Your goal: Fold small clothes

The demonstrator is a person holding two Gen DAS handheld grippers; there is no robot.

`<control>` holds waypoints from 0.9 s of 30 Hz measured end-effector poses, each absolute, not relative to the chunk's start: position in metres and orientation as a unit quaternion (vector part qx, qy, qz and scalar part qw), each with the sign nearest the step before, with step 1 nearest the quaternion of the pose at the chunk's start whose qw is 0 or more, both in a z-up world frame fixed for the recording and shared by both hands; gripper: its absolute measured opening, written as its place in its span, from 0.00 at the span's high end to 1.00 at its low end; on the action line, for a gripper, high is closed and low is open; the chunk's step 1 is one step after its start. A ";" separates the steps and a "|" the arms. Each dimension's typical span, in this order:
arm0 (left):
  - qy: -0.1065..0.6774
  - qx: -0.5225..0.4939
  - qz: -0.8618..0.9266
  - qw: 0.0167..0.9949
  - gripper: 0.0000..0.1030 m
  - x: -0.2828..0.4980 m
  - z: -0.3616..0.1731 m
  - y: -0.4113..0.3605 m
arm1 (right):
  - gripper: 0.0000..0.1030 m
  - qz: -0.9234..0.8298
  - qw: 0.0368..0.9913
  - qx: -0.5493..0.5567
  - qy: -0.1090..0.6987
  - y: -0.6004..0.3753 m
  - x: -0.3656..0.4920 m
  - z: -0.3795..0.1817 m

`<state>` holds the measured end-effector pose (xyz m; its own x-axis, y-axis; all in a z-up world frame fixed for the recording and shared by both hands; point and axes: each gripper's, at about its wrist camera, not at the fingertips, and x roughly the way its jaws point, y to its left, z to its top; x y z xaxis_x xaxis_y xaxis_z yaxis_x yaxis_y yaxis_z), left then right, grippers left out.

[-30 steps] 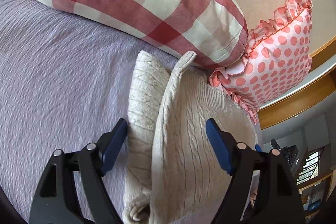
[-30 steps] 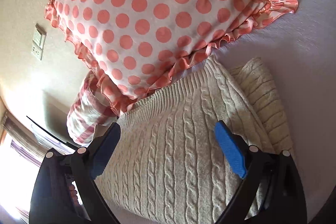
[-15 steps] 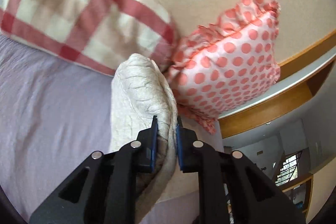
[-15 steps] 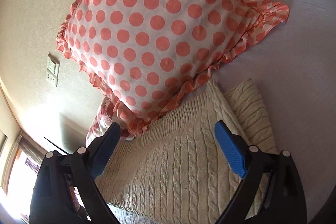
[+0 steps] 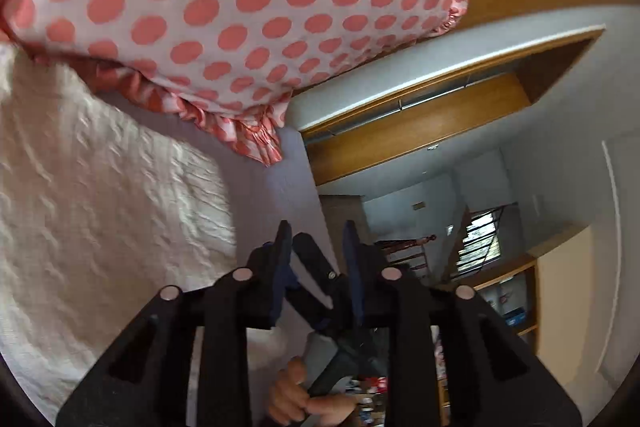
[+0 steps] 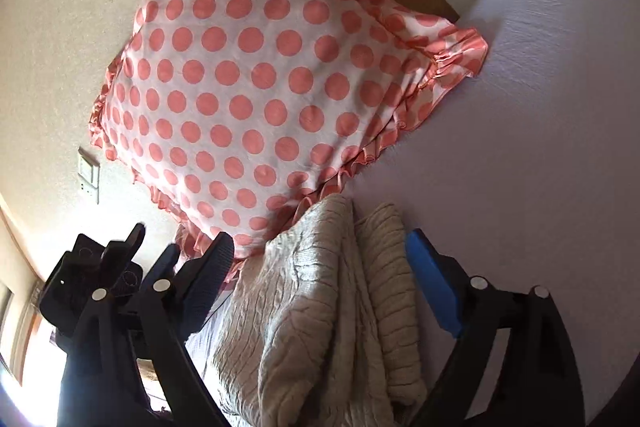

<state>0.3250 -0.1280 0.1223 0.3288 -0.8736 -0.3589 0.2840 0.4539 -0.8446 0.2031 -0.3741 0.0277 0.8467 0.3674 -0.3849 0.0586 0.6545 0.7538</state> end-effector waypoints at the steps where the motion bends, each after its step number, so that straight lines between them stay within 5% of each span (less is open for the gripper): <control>1: 0.423 -0.307 -0.379 0.763 0.66 0.315 0.127 -0.116 | 0.23 0.092 0.874 0.393 0.271 -0.369 0.205 0.029; 7: 0.423 -0.160 -0.325 0.830 0.63 0.254 0.099 -0.045 | 0.31 0.097 0.869 0.333 0.353 -0.335 0.236 0.021; 9: 0.432 -0.167 -0.324 0.825 0.62 0.249 0.080 -0.029 | 0.44 0.088 0.866 0.311 0.381 -0.325 0.247 0.013; 10: 0.434 -0.173 -0.324 0.823 0.61 0.248 0.071 -0.023 | 0.69 0.083 0.868 0.293 0.391 -0.320 0.251 0.010; 11: 0.433 -0.182 -0.329 0.819 0.61 0.248 0.065 -0.019 | 0.79 0.094 0.869 0.288 0.391 -0.316 0.251 0.009; 13: 0.426 -0.197 -0.340 0.815 0.61 0.250 0.058 -0.015 | 0.82 0.083 0.881 0.271 0.378 -0.312 0.246 0.019; 19: 0.409 -0.202 -0.361 0.814 0.57 0.243 0.056 -0.012 | 0.81 0.006 0.884 0.269 0.382 -0.329 0.237 0.025; 23: 0.410 -0.209 -0.349 0.817 0.56 0.242 0.059 -0.006 | 0.59 -0.055 0.886 0.255 0.384 -0.331 0.226 0.029; 27: 0.367 -0.199 -0.364 0.833 0.48 0.239 0.090 -0.012 | 0.46 0.018 0.914 0.280 0.294 -0.324 0.181 0.075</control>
<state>0.2389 -0.0120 0.0903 0.4656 -0.7516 -0.4673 0.4597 0.6566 -0.5980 0.1810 -0.3240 0.0746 0.8261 0.1977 -0.5277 0.1314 0.8431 0.5215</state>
